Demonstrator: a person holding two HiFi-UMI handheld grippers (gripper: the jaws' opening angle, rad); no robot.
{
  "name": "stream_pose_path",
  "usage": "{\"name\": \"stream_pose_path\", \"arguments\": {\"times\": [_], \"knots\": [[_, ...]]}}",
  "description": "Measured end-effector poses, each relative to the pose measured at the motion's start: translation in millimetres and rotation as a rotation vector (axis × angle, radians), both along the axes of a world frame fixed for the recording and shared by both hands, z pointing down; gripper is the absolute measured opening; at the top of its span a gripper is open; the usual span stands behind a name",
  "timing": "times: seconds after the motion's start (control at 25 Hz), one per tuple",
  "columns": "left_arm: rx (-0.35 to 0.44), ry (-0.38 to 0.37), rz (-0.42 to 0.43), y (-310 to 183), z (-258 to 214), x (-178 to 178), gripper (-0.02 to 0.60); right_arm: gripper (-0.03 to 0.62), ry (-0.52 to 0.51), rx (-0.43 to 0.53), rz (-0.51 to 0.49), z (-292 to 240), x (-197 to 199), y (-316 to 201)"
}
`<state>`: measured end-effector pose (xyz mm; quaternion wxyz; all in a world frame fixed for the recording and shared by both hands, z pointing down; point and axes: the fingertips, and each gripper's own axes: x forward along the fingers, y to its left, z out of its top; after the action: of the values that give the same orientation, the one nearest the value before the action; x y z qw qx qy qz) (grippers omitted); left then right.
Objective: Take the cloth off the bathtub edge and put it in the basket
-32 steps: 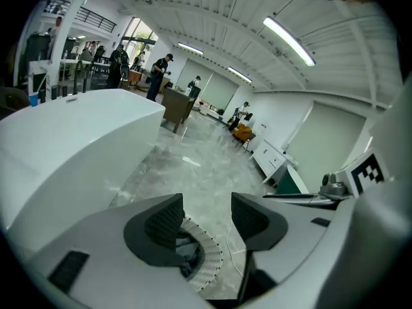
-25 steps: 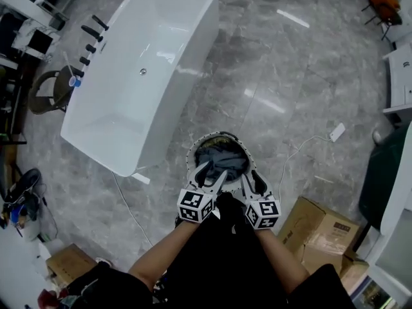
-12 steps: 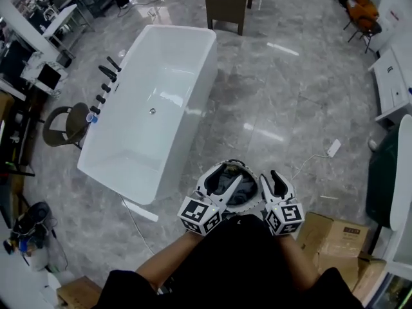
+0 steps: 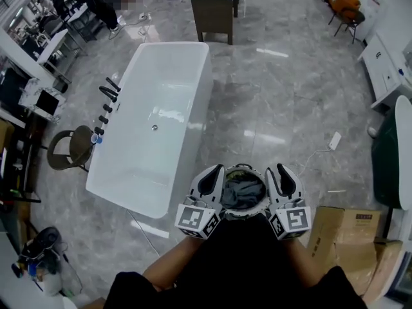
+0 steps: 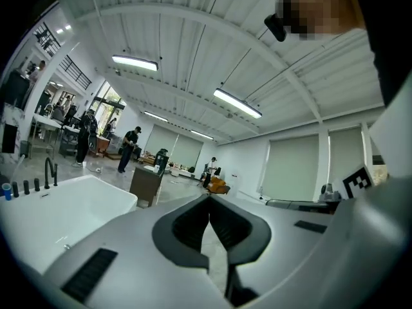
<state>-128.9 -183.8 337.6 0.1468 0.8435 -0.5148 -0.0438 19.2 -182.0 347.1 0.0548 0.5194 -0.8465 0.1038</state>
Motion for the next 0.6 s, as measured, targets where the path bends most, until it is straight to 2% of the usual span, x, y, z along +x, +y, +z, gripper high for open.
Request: {"name": "stream_pose_path", "arguments": {"times": [0.16, 0.6], "knots": [[0.013, -0.043, 0.021, 5.5, 1.9, -8.5, 0.015, 0.08, -0.005, 0.013, -0.006, 1.3, -28.9, 6.3], [0.049, -0.029, 0.098, 14.2, -6.2, -22.9, 0.015, 0.038, 0.09, 0.05, -0.112, -8.4, -91.8, 12.9]]}}
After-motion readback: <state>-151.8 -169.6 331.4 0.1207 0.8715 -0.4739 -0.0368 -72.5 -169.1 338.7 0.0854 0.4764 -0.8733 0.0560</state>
